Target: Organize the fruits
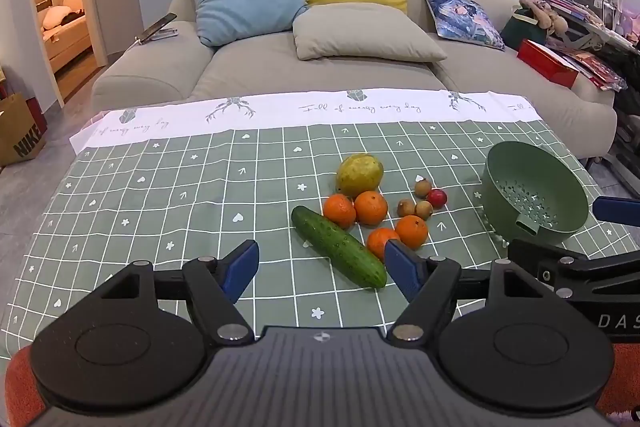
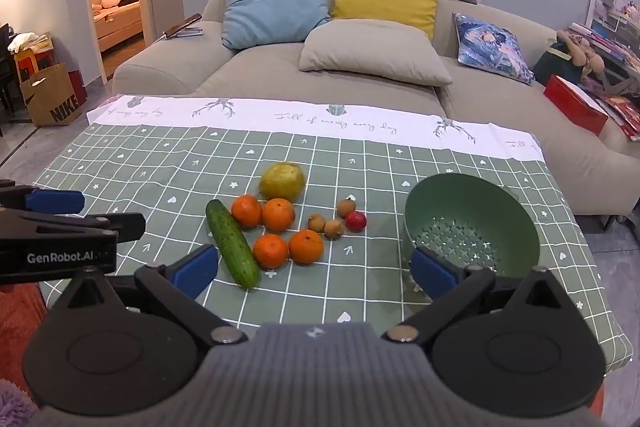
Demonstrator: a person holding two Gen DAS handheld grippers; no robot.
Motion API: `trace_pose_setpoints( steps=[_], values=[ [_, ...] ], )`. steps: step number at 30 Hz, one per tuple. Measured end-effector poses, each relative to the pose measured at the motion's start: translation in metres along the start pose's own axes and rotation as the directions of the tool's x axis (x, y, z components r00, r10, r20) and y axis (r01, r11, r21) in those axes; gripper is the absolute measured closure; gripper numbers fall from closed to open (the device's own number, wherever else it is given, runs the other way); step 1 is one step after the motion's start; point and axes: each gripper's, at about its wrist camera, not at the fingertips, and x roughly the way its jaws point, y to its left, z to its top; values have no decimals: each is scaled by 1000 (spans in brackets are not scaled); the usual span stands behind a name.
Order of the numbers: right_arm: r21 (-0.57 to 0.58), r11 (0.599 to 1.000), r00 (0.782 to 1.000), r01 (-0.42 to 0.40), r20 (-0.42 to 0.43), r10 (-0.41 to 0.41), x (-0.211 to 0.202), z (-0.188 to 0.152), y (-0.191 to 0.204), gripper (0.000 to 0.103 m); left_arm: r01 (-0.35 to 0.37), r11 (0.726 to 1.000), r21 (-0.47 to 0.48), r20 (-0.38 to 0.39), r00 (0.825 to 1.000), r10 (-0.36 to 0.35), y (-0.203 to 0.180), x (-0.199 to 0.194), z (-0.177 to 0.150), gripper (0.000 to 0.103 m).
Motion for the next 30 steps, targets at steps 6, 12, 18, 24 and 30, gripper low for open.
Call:
trace_pose_setpoints(
  steps=[6, 12, 18, 24, 30],
  values=[
    [-2, 1000, 1000, 5, 0, -5, -2, 2, -3, 5, 0, 1000, 0, -5, 1000, 0, -1, 1, 0, 19],
    [0, 1000, 1000, 2, -5, -2, -4, 3, -5, 5, -2, 1000, 2, -9, 1000, 2, 0, 1, -1, 19],
    [2, 1000, 1000, 2, -14, -2, -3, 2, -5, 5, -2, 1000, 9, -14, 1000, 2, 0, 1, -1, 19],
    [5, 1000, 1000, 2, -16, -1, -3, 4, -7, 5, -2, 1000, 9, -14, 1000, 2, 0, 2, -2, 19],
    [8, 1000, 1000, 2, -17, -2, -3, 4, -8, 5, -2, 1000, 9, -15, 1000, 2, 0, 2, -2, 19]
  ],
)
